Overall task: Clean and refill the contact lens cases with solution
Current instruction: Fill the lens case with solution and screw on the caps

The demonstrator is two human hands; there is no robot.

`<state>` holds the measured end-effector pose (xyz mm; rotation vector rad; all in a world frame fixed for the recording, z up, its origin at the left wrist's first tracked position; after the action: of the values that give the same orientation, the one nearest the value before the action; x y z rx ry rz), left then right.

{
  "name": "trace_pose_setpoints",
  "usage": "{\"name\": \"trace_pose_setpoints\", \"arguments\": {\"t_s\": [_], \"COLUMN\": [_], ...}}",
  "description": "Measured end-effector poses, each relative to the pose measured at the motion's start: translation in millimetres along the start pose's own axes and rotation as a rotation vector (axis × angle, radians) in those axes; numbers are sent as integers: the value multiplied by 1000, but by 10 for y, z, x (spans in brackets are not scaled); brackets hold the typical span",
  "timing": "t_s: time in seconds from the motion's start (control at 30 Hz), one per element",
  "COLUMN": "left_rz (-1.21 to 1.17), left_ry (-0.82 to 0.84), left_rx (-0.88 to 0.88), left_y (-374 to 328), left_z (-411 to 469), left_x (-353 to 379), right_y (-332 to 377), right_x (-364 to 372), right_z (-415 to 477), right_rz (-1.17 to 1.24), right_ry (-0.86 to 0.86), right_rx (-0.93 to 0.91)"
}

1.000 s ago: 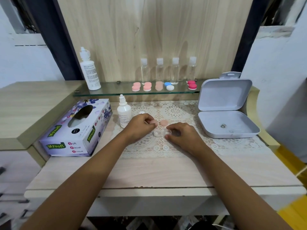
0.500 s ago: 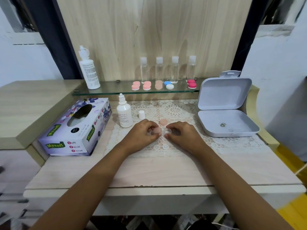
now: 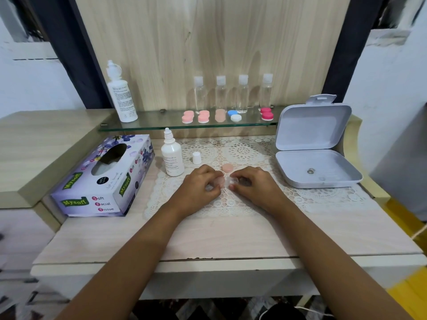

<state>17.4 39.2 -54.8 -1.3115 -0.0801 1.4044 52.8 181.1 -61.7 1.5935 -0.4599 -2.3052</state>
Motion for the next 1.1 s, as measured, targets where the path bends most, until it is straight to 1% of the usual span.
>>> {"name": "trace_pose_setpoints", "arguments": {"t_s": [0.23, 0.5, 0.67, 0.93, 1.1], "left_rz": [-73, -27, -38, -152, -197], "left_ry": [-58, -41, 21, -36, -18], "left_rx": [-25, -10, 3, -70, -86], "left_y": [12, -21, -57, -1, 19], "left_z": [-3, 27, 31, 17, -9], "left_x": [-48, -26, 25, -34, -19], "right_y": [-2, 1, -1, -7, -5], "right_x": [5, 9, 16, 23, 29], "right_z": [8, 6, 11, 15, 22], "right_rz": [-3, -15, -24, -37, -49], "right_ry": [3, 4, 9, 15, 11], "right_rx": [-2, -6, -7, -21, -20]}}
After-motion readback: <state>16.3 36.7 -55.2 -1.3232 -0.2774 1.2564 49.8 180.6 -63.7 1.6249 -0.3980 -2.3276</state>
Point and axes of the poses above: each hand's wrist, its own z-axis towards the middle knuckle, its own x-axis out of the palm, y = z × x, the point moved 7 cm from there along z, towards the middle knuckle, and after that the axes turned 14 degrees about -z, right-handed, at the moved point
